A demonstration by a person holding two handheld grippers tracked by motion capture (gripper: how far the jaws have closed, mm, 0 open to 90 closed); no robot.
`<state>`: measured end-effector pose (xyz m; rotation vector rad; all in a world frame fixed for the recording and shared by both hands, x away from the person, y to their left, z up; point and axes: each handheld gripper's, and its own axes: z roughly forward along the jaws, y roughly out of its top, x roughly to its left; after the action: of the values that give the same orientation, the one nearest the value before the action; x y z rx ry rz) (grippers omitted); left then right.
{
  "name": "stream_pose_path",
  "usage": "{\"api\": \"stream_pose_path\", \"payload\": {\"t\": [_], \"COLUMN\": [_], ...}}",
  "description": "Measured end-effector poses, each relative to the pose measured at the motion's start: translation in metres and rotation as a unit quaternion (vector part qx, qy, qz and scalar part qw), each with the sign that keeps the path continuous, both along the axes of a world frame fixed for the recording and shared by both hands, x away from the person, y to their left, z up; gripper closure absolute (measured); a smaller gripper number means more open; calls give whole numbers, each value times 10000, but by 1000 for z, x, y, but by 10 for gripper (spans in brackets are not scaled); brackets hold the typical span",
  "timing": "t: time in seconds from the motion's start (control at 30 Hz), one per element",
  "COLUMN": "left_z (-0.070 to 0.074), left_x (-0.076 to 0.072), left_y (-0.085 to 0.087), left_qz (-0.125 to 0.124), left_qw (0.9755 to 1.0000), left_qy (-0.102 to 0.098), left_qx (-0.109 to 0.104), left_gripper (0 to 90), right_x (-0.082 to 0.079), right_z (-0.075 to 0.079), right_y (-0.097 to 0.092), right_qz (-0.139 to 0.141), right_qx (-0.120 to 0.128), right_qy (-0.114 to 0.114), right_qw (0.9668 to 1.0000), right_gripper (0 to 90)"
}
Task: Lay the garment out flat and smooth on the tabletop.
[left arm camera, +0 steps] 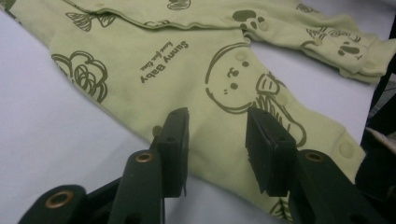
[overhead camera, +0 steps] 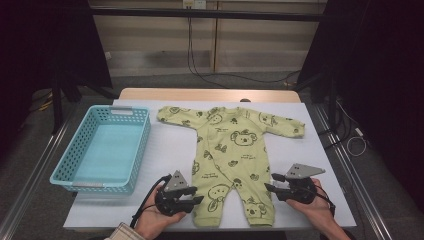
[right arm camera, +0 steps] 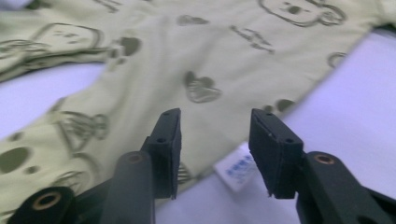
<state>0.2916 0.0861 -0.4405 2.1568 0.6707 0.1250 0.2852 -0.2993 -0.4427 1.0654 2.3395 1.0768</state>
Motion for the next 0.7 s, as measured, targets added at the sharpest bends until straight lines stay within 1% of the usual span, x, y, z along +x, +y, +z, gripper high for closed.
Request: {"api": "stream_pose_path", "payload": {"t": [0.03, 0.07, 0.1, 0.13, 0.17, 0.2, 0.23, 0.27, 0.3, 0.33, 0.37, 0.4, 0.43, 0.47, 0.5, 0.53, 0.57, 0.6, 0.63, 0.67, 0.7], "left_z": [1, -1, -3, -5, -7, -7, -9, -9, -9, -9, -9, -10, -10, -10, -11, -9, -9, -9, -9, -9, -9], "left_x": [0, 0, 0, 0, 0, -1, -1, 0, 1, 2, 3, 5, 6, 7, 10, 8, 10, 11, 11, 11, 10], "left_y": [0, -1, -4, -6, -9, -11, -13, -14, -15, -15, -15, -15, -15, -16, -16, -17, -16, -16, -15, -14, -14], "left_qz": [-7, 28, -1, 4, 20, -6, -40, -34, 7, 39, 54, 84, 78, 100, -72, 67, 43, 60, 91, 50, 82], "left_qw": [9999, 9998, 9998, 9996, 9992, 9987, 9986, 9984, 9981, 9984, 9988, 9987, 9990, 9989, 9996, 9991, 9990, 9992, 9994, 9995, 9997], "left_qy": [23, -16, -50, -124, -204, -180, -204, -216, -286, -226, -146, -181, -128, -110, -92, -72, -73, -49, 31, 70, 23], "left_qx": [127, 191, 180, 252, 334, 480, 493, 513, 549, 522, 464, 465, 425, 435, 274, 424, 450, 389, 338, 294, 230], "left_gripper": [559, 539, 519, 510, 503, 508, 532, 545, 576, 643, 728, 816, 869, 893, 898, 900, 900, 900, 900, 900, 900], "right_x": [2, 4, 5, 6, 7, 8, 9, 9, 9, 9, 9, 9, 9, 9, 9, 9, 8, 9, 7, 7, 6], "right_z": [-1, -2, -4, -5, -7, -9, -10, -10, -10, -10, -9, -8, -8, -8, -8, -7, -7, -7, -6, -6, -6], "right_y": [-1, -1, -1, -1, 0, 1, 2, 2, 2, 2, 2, 2, 1, -1, -2, -3, -3, -4, -5, -6, -6], "right_qz": [-42, -85, -110, -130, -110, -134, -158, -104, -85, -48, -17, -47, -38, -52, -49, -59, -80, -43, -71, -58, -86], "right_qx": [-30, -51, -84, -124, -164, -241, -244, -203, -178, -153, -169, -211, -257, -226, -255, -276, -248, -256, -254, -241, -223], "right_qy": [-11, 18, 39, 101, 160, 197, 240, 242, 258, 279, 261, 230, 208, 254, 225, 210, 231, 215, 229, 202, 201], "right_qw": [10000, 9999, 9999, 9998, 9997, 9994, 9993, 9994, 9995, 9995, 9995, 9995, 9994, 9994, 9994, 9994, 9994, 9994, 9994, 9995, 9995], "right_gripper": [526, 525, 525, 525, 525, 534, 572, 612, 670, 732, 791, 846, 863, 872, 877, 879, 880, 880, 880, 879, 876]}}
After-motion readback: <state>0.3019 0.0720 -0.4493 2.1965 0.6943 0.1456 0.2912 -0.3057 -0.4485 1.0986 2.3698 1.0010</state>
